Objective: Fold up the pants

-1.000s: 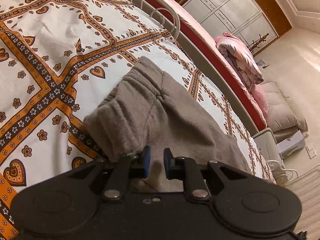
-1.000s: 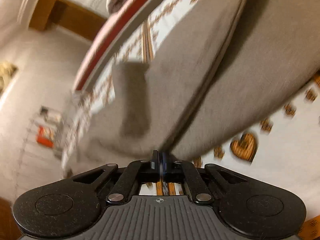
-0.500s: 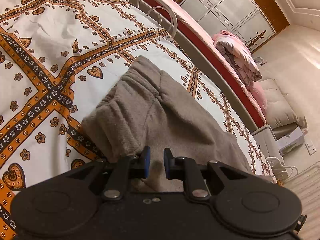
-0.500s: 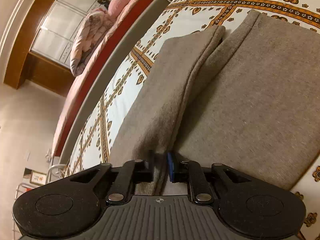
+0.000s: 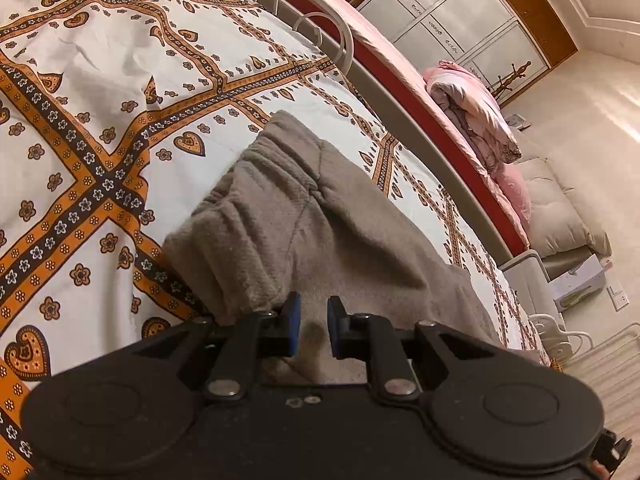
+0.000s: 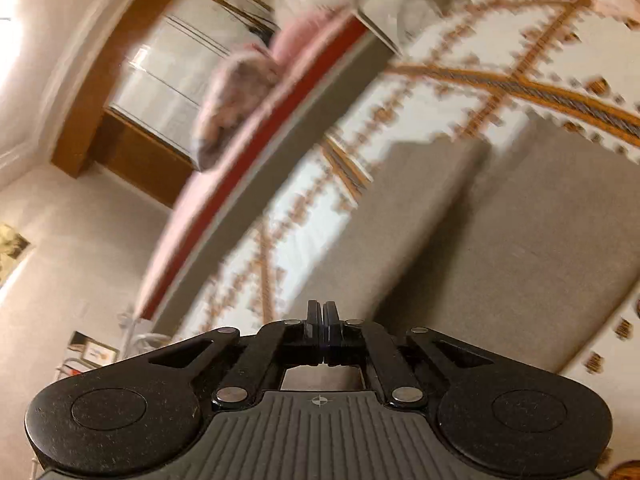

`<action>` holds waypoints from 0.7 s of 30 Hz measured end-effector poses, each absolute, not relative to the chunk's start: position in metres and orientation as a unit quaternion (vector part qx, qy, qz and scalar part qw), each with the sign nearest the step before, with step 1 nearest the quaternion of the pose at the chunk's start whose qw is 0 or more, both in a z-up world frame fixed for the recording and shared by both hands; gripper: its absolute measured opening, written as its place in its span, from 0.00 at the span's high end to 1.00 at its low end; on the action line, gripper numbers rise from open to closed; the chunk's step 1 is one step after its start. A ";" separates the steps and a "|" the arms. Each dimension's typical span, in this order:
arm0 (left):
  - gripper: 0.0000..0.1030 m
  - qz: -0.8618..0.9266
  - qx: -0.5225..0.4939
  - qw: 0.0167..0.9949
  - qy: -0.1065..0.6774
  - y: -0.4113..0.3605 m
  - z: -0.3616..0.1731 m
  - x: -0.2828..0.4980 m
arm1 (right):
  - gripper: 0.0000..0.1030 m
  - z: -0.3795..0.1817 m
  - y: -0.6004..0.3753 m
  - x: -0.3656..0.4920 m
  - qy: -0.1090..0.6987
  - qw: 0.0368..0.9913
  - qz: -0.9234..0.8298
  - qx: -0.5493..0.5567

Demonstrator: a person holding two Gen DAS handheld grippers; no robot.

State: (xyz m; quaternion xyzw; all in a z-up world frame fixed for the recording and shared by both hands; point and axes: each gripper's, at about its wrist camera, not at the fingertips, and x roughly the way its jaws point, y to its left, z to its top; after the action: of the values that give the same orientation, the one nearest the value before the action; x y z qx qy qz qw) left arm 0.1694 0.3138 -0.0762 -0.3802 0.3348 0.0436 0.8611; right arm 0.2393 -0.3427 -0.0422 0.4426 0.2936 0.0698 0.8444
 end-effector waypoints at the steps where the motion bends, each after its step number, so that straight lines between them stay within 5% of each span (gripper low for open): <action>1: 0.93 0.045 -0.380 0.861 0.335 0.313 -0.076 0.169 | 0.92 -0.050 -0.347 0.242 0.308 0.835 0.056 0.452; 3: 0.93 0.048 -0.379 0.862 0.335 0.312 -0.076 0.170 | 0.36 -0.066 -0.354 0.247 0.314 0.815 0.044 0.484; 7: 0.93 0.049 -0.376 0.862 0.337 0.312 -0.075 0.171 | 0.35 -0.080 -0.356 0.260 0.298 0.804 0.037 0.514; 10: 0.93 0.046 -0.371 0.864 0.338 0.312 -0.076 0.172 | 0.45 -0.083 -0.349 0.272 0.299 0.803 0.059 0.512; 12: 0.93 0.044 -0.370 0.864 0.338 0.313 -0.076 0.172 | 0.94 -0.078 -0.341 0.280 0.302 0.816 0.062 0.489; 21: 0.93 0.038 -0.370 0.865 0.337 0.314 -0.077 0.171 | 0.95 0.005 -0.326 0.239 0.196 0.897 0.091 0.385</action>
State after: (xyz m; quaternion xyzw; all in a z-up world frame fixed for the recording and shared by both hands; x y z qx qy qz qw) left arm 0.1707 0.3137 -0.0768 -0.3697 0.3365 0.0384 0.8652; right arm 0.2394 -0.3261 0.0047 0.3854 0.1959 0.0913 0.8971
